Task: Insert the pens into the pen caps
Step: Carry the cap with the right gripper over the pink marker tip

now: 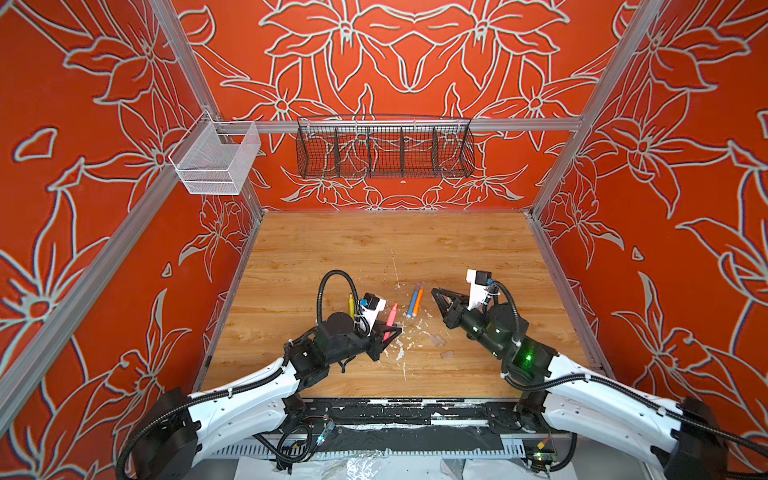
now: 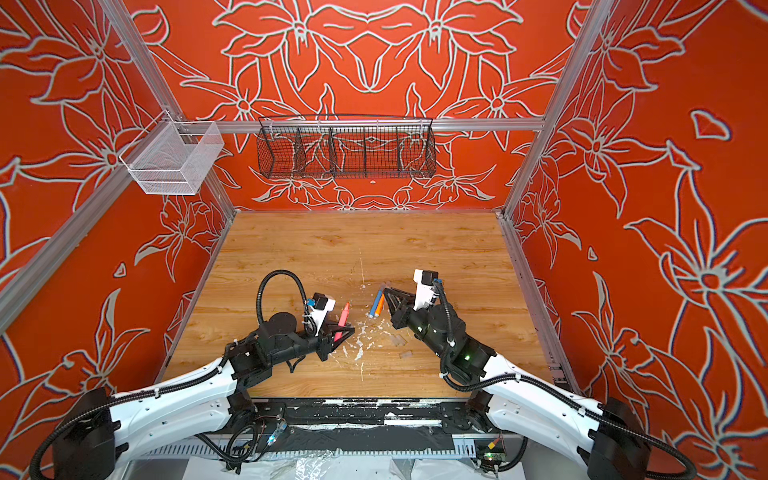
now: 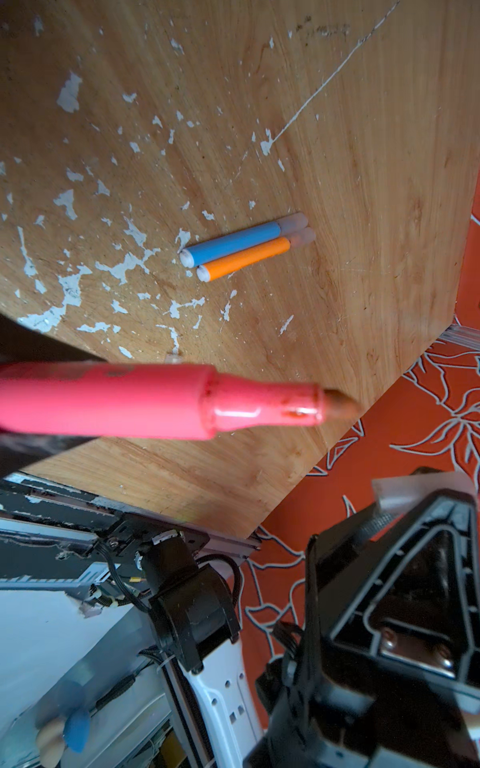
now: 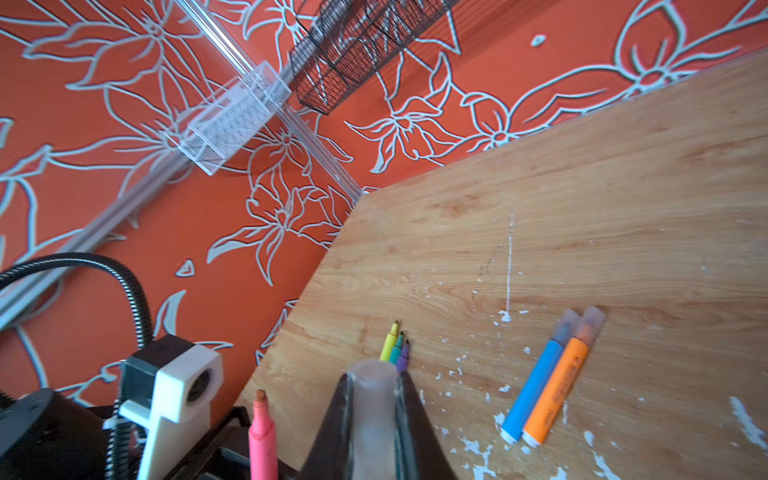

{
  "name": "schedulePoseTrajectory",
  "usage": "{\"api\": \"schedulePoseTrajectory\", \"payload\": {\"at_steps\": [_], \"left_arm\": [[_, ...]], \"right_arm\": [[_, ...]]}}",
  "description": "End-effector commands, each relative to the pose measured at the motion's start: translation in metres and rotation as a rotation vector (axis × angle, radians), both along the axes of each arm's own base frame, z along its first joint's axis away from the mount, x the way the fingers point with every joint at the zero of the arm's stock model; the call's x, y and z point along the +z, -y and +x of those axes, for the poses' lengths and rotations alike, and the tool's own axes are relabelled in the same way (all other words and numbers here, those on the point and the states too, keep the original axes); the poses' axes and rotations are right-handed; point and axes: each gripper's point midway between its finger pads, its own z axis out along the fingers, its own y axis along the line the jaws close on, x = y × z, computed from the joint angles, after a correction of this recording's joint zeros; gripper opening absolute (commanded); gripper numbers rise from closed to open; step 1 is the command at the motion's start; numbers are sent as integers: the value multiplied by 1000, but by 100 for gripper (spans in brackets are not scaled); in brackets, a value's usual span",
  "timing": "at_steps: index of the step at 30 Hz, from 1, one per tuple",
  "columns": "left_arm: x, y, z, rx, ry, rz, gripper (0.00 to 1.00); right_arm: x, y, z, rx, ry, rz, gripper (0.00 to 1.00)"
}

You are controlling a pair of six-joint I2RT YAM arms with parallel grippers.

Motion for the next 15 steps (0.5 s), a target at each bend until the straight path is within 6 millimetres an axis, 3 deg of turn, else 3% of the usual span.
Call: {"api": "schedulePoseTrajectory", "payload": {"at_steps": [1,9,10,15], "left_arm": [[18,10,-5,-33,36,-69,0],[24,28,-6,-52,47,-101,0],[15,32,-5,-55,25,-85,0],[13,41,-2,-55,6,-87,0]], "right_arm": [[28,-4,-9,50,79,149,0],[38,-13,-9,81,113,231,0],[38,-16,-8,87,108,235,0],[30,-28,-4,114,93,255,0]]}}
